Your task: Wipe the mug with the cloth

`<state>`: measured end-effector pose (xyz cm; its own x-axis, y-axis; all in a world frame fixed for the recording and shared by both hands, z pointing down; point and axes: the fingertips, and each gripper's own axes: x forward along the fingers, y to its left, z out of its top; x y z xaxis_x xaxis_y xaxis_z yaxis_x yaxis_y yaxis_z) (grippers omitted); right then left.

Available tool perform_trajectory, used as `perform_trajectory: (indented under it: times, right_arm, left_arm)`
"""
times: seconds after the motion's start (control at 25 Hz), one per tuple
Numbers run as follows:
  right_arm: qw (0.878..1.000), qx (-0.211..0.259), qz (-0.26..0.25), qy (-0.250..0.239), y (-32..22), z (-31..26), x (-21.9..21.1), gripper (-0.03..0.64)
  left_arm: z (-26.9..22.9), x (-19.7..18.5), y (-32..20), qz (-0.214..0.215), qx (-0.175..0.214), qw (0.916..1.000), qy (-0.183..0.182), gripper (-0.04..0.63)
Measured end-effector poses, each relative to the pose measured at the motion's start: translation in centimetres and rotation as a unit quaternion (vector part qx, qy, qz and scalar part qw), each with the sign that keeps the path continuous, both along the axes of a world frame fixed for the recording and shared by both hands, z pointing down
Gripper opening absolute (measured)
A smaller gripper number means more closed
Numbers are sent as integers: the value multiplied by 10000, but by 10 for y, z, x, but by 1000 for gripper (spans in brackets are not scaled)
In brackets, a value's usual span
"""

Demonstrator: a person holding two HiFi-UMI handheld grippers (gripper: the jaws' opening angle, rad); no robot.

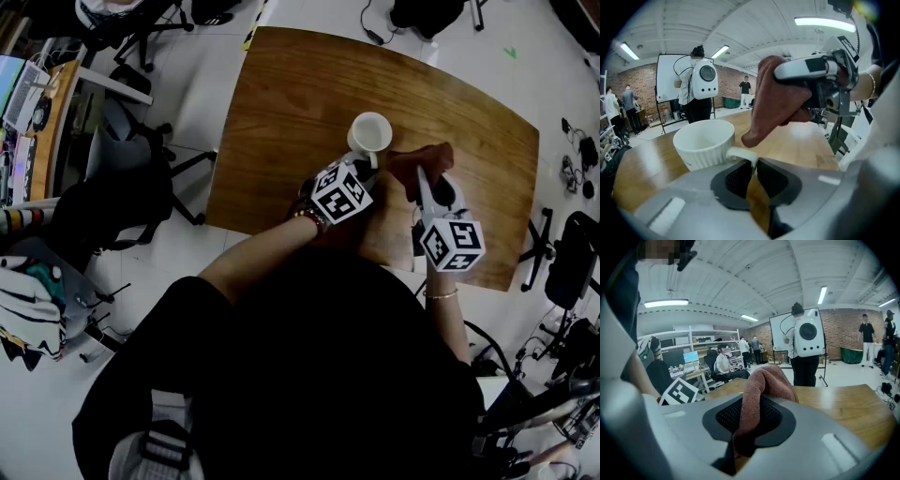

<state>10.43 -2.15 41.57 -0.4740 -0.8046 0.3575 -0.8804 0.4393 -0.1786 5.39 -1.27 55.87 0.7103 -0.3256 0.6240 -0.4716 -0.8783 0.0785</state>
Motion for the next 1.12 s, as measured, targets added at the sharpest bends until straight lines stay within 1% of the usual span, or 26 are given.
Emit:
perform_trajectory:
  times: [0.24, 0.36, 0.44, 0.52, 0.72, 0.92, 1.12]
  right_arm:
    - [9979, -30, -618, 196, -9, 22, -42, 57]
    - [9926, -31, -1023, 655, -7, 38, -56, 58]
    - [9878, -57, -1203, 990, -6, 52, -61, 57]
    - [9848, -11, -1304, 1149, -3, 57, -66, 57]
    - [9792, 232, -1503, 1343, 1, 60, -81, 58]
    - [9768, 249, -1587, 1419, -4, 72, -93, 57]
    - [9701, 294, -1779, 1624, -6, 80, -100, 57]
  left_arm:
    - [-3, -16, 7, 171, -44, 9998, -6, 46]
    - [-5, -23, 7, 255, -37, 9997, 2, 49]
    - [-5, -27, 6, 292, -36, 9996, 12, 49]
    - [-5, -31, 6, 334, -35, 9994, 18, 51]
    - [-6, -36, 6, 426, 17, 9990, 103, 52]
    - [-8, -42, 5, 442, -56, 9989, 130, 55]
    - [-12, -46, 3, 431, -74, 9990, 99, 57]
